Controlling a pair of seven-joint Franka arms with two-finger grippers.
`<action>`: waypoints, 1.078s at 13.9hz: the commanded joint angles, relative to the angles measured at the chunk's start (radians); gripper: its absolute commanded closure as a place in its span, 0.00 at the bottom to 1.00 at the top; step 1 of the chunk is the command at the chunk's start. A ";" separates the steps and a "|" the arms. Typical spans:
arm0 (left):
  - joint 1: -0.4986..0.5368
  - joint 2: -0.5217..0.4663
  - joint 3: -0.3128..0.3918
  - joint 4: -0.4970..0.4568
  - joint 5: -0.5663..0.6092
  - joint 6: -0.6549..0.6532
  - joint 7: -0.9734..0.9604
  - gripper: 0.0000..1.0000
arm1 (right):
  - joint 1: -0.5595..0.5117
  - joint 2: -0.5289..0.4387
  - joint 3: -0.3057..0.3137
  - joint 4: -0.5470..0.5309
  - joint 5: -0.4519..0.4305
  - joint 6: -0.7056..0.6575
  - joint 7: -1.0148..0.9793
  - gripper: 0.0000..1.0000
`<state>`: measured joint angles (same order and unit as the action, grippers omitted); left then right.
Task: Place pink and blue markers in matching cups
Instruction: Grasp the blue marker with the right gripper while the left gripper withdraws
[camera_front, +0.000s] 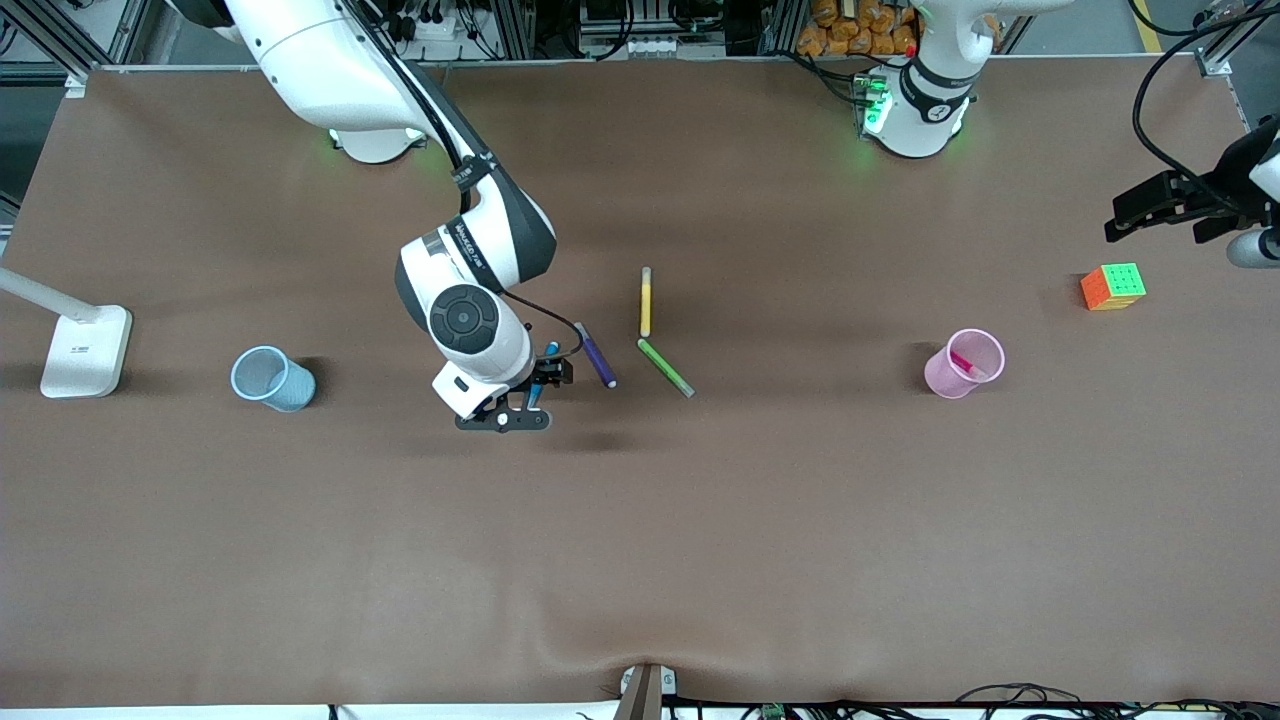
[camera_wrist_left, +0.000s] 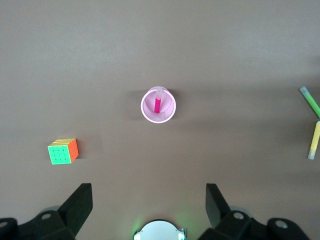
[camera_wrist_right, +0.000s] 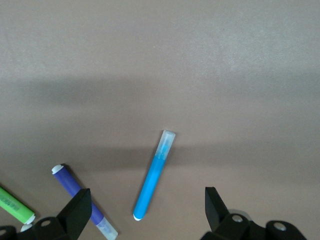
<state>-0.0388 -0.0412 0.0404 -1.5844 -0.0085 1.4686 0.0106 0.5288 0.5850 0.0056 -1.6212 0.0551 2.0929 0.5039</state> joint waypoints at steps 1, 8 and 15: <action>0.005 -0.034 0.015 0.000 -0.007 -0.019 -0.006 0.00 | 0.003 0.006 -0.003 0.003 -0.014 0.002 0.030 0.00; 0.002 -0.032 0.009 -0.005 -0.007 -0.019 -0.018 0.00 | 0.006 0.006 -0.001 -0.114 -0.012 0.162 0.048 0.00; 0.004 -0.025 0.010 0.000 -0.007 -0.021 -0.020 0.00 | 0.020 0.067 -0.001 -0.114 -0.012 0.203 0.127 0.00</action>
<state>-0.0369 -0.0623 0.0523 -1.5872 -0.0085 1.4609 0.0044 0.5423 0.6434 0.0072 -1.7322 0.0551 2.2830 0.6020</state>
